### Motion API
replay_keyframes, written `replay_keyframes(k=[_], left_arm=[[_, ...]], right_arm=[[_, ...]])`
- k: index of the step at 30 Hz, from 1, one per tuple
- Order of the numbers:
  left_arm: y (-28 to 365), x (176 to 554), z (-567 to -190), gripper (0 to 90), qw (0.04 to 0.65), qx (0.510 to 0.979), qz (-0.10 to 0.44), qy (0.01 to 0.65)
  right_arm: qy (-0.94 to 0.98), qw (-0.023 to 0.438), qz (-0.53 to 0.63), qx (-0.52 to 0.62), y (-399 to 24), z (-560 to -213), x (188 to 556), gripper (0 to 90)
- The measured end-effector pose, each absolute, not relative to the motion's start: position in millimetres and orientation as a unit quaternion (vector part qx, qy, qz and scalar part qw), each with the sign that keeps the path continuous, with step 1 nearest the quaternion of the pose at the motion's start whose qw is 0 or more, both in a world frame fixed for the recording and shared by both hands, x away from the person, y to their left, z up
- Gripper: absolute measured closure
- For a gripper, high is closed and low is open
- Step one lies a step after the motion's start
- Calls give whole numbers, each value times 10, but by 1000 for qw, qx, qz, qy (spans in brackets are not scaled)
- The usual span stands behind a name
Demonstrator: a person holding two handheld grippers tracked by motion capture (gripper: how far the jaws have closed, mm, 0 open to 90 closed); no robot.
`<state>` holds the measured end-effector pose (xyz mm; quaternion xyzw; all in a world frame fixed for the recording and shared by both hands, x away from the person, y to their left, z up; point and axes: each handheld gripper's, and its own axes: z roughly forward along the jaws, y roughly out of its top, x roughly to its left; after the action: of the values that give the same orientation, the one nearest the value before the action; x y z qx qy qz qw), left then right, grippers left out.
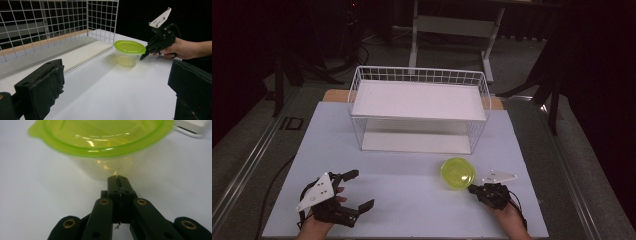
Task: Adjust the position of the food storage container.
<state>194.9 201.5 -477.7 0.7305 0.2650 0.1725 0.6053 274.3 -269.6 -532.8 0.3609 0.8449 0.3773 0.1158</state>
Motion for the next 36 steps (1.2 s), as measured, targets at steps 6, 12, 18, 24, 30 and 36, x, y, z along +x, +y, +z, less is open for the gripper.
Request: replay_keyframes(k=[6,12,18,24,30,36], left_arm=[[2006,1942,-4776,14,605,732,172,262],[2006,1948,-4779,14,604,733,171,262],[1994,1944,-4782,14,602,735,172,260],[2001,1944,-4781,14,603,734,170,261],[1990,1944,-4781,14,603,736,170,259],[1993,1942,-4781,14,603,735,169,260]], right_arm=[[852,90,387,340,-2496,-5312,2759,898],[844,130,373,362,-2581,-5278,2890,898],[827,137,388,382,-2598,-5238,3080,899],[835,112,384,378,-2469,-5276,3036,899],[840,96,385,371,-2315,-5307,3031,899],[846,85,387,358,-2113,-5337,3068,899]])
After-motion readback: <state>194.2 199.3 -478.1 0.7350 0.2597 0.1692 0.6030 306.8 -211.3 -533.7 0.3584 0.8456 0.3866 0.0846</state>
